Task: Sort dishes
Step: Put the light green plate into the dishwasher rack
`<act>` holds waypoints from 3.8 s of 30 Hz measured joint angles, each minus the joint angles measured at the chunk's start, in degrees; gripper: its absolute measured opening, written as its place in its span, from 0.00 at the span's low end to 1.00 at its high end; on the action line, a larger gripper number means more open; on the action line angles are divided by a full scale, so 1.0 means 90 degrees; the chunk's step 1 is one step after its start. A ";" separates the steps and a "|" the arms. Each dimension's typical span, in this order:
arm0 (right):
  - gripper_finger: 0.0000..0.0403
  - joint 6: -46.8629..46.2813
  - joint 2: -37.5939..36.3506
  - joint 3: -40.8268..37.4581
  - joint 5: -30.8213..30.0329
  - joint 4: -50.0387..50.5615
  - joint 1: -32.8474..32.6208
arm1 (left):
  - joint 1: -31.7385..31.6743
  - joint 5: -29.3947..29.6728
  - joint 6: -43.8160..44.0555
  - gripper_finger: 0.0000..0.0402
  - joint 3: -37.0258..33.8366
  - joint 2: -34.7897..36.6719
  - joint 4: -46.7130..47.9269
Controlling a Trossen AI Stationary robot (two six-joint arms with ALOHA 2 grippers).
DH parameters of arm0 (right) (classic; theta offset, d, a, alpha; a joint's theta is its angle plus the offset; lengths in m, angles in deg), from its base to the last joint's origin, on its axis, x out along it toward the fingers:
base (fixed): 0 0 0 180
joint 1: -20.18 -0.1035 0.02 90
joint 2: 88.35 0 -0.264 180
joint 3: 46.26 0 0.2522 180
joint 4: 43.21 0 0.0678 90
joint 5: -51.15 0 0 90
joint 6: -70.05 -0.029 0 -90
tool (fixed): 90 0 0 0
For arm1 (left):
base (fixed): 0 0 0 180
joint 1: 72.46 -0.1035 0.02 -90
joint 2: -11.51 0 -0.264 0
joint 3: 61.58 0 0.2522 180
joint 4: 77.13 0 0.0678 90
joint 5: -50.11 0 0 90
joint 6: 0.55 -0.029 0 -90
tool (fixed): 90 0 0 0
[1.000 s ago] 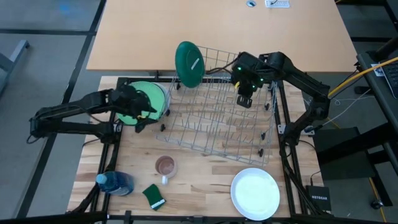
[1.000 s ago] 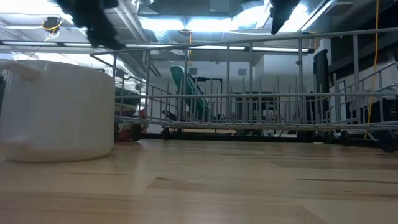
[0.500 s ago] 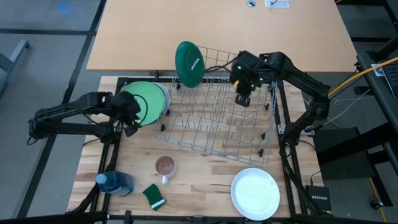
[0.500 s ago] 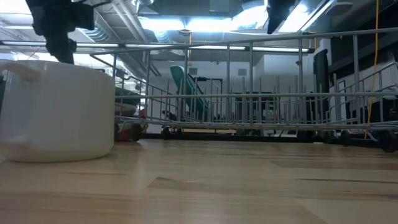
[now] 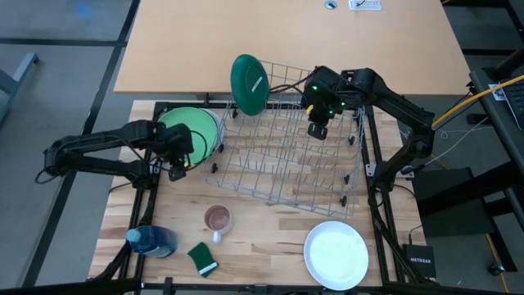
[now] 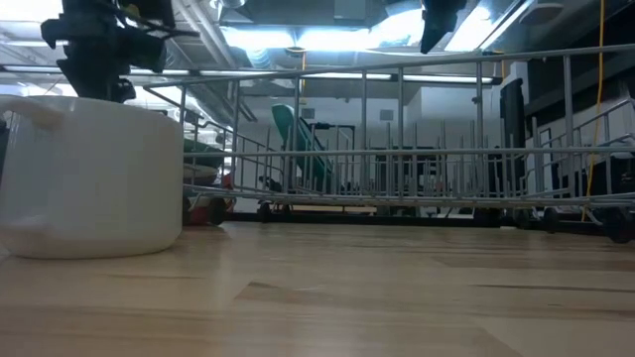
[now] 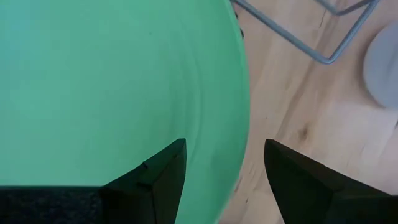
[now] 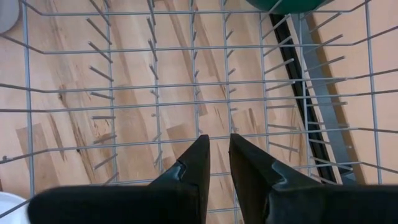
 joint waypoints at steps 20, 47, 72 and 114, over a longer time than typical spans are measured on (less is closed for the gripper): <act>0.16 0.0044 0.0002 0.0002 0.0000 0.0005 0.0001 | 0.0000 0.0000 0.0015 0.36 0.0000 -0.0664 0.0002; 0.16 0.0049 0.0005 0.0002 0.0000 0.0005 0.0002 | 0.0000 0.0177 0.0552 0.00 0.0997 -0.0553 0.0676; 0.16 0.0073 0.0005 0.0002 -0.0319 0.0007 0.0015 | -0.0012 0.0702 0.1224 0.00 0.3219 -0.0545 0.0428; 0.16 0.1238 -0.0022 0.0002 0.0100 -0.0376 0.3725 | -0.0799 -0.2193 0.2797 0.00 0.3954 -0.4125 -0.8343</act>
